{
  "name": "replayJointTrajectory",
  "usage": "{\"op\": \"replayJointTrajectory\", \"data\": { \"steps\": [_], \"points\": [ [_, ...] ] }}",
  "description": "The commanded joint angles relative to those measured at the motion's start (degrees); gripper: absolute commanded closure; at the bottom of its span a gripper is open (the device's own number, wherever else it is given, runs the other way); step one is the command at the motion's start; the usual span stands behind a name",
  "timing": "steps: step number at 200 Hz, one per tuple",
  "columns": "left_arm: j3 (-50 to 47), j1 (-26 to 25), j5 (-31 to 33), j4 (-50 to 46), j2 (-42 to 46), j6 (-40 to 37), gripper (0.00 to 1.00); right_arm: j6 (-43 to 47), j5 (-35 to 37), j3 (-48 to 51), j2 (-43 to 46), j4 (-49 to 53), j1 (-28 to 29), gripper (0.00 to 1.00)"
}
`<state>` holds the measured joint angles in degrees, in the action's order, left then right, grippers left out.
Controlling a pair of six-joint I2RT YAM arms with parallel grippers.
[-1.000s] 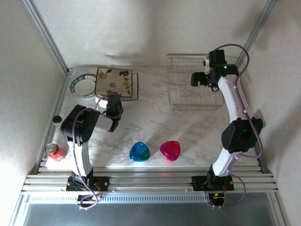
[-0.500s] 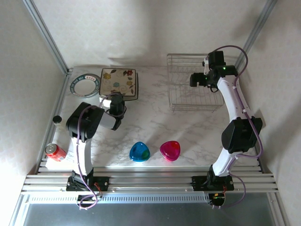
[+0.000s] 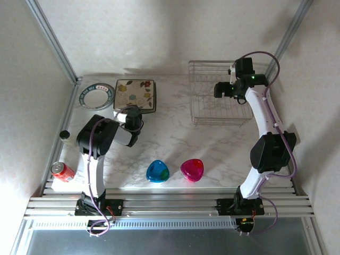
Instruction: Unload the plates from the dish rack
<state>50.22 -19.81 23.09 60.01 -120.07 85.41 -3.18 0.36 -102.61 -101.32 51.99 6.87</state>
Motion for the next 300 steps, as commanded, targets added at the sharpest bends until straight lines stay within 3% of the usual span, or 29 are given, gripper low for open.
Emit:
{"op": "replayJointTrajectory", "data": {
  "steps": [1,112,134,181,216,300],
  "points": [
    [3.1,-0.5,0.9,8.6,2.0,1.7,1.00,-0.1,-0.9,0.8,0.1,-0.7,-0.2,0.01],
    [3.8,-0.4,1.0,-0.3,4.3,2.9,1.00,-0.2,-1.6,1.2,0.3,-1.2,-0.2,0.01],
    [3.8,-0.4,1.0,-1.8,5.0,2.7,0.90,-0.2,-1.7,1.2,0.3,-1.3,-0.2,0.01],
    [3.8,-0.5,1.0,-4.2,6.3,2.0,0.79,-0.4,-2.0,0.8,0.2,-1.4,-0.3,0.01],
    [4.3,-0.5,0.3,-6.4,7.0,1.1,0.60,-0.4,-2.3,0.6,0.2,-1.4,-0.2,0.01],
    [3.5,-0.8,0.0,-10.7,8.8,0.1,0.54,-0.8,-3.2,1.0,0.4,-2.0,-0.3,0.01]
  ]
}}
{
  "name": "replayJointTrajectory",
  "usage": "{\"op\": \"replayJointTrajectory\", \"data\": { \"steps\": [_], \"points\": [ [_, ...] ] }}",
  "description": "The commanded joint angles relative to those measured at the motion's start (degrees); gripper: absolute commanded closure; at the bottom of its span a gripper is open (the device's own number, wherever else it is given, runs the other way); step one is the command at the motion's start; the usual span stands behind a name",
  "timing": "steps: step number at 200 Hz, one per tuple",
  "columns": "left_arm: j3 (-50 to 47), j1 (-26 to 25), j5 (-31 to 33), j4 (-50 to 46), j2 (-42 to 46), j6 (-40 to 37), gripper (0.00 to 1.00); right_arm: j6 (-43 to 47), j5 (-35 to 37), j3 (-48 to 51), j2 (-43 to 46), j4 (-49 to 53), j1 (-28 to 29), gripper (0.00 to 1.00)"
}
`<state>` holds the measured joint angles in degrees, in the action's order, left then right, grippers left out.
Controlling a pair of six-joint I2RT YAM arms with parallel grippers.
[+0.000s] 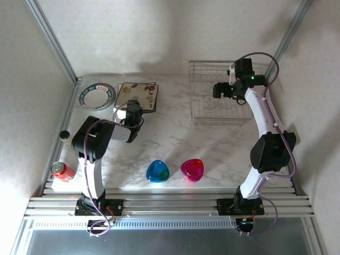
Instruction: Unload the plates from the dish rack
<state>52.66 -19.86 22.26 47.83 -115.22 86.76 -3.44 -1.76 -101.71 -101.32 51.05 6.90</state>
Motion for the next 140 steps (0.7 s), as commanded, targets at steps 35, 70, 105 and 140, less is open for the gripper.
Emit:
{"op": "replayJointTrajectory", "data": {
  "steps": [35,70,105,140],
  "points": [
    [0.5,-0.7,1.0,0.2,4.7,-1.3,0.41,-0.6,-1.4,0.3,0.4,-1.3,-0.2,0.01],
    [0.5,-0.9,0.5,-1.8,5.2,-1.5,0.26,-0.6,-1.6,0.5,0.5,-1.4,-0.1,0.01],
    [0.9,-1.0,-0.7,-5.1,5.6,-2.3,0.10,-0.6,-1.8,1.4,0.9,-1.8,-0.2,0.01],
    [2.1,-0.9,-2.1,-10.3,6.6,-4.7,0.00,-1.0,-2.3,3.1,1.6,-2.7,-0.1,0.01]
  ]
}}
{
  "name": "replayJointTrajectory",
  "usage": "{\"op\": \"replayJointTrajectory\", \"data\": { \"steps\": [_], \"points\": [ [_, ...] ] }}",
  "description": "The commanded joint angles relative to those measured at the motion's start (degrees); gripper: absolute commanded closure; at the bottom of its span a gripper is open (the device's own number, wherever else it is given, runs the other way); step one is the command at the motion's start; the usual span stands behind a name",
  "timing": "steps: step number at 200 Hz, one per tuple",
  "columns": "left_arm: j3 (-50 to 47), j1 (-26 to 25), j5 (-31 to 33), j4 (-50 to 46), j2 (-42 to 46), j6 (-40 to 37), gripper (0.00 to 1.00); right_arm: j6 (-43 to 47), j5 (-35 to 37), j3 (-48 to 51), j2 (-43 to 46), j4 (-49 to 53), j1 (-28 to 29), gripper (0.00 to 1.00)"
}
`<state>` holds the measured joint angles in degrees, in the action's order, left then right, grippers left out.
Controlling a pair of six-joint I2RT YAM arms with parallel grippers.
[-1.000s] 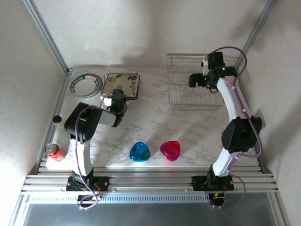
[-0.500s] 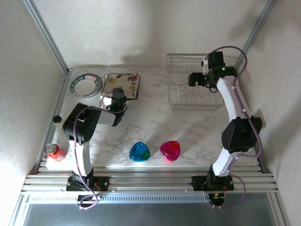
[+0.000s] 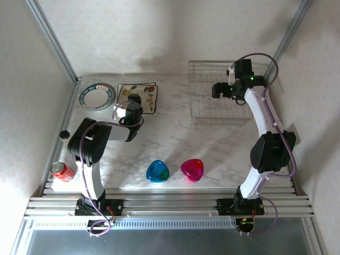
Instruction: Unload the plates from the dish rack
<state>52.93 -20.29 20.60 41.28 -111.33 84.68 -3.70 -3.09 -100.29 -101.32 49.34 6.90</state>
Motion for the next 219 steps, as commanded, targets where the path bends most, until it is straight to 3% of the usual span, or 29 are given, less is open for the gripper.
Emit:
{"op": "replayJointTrajectory", "data": {
  "steps": [1,97,219],
  "points": [
    [1.8,-0.4,-0.5,-3.9,2.8,-2.7,0.01,-0.7,-1.0,1.7,1.7,-1.1,-0.2,0.01],
    [4.1,1.1,-10.2,-12.4,4.5,-11.2,0.00,-1.9,-2.0,5.8,3.9,-4.2,-0.1,0.01],
    [7.8,3.2,-17.5,-17.4,4.0,-12.2,0.01,-2.4,-2.7,5.9,4.3,-5.0,-0.2,0.01]
  ]
}}
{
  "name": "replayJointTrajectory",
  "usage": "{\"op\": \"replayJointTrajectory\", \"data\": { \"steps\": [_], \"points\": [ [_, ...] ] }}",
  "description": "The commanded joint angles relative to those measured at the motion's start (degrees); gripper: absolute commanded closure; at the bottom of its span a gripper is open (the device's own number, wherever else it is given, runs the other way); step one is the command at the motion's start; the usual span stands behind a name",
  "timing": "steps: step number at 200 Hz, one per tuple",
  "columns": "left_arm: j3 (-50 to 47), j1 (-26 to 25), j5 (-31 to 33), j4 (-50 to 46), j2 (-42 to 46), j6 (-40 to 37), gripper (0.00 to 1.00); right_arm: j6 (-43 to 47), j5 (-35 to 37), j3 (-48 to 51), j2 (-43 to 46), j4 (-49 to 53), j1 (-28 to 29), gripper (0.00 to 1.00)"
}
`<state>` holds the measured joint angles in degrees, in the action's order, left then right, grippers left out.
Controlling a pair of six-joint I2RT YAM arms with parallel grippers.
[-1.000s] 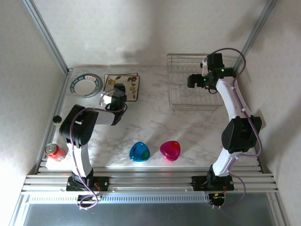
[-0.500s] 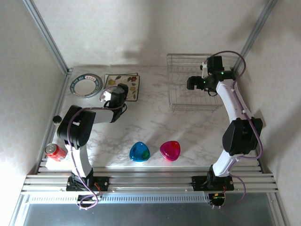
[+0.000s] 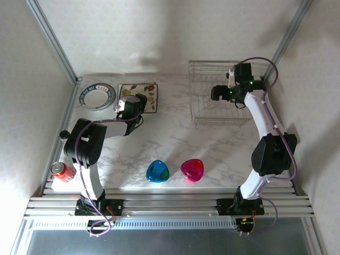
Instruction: Unload the plates from the dish rack
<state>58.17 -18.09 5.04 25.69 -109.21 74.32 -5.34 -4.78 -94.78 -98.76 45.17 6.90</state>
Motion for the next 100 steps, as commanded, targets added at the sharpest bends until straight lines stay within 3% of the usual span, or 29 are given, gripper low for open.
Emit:
{"op": "replayJointTrajectory", "data": {
  "steps": [1,100],
  "points": [
    [2.5,1.0,-2.0,-2.0,1.9,-1.8,0.01,-0.7,-1.1,0.3,1.7,-0.9,-0.2,0.01],
    [1.3,2.0,-1.3,-8.5,9.6,-3.5,0.01,-1.8,-2.3,-0.1,1.5,-2.0,0.3,0.01]
  ]
}}
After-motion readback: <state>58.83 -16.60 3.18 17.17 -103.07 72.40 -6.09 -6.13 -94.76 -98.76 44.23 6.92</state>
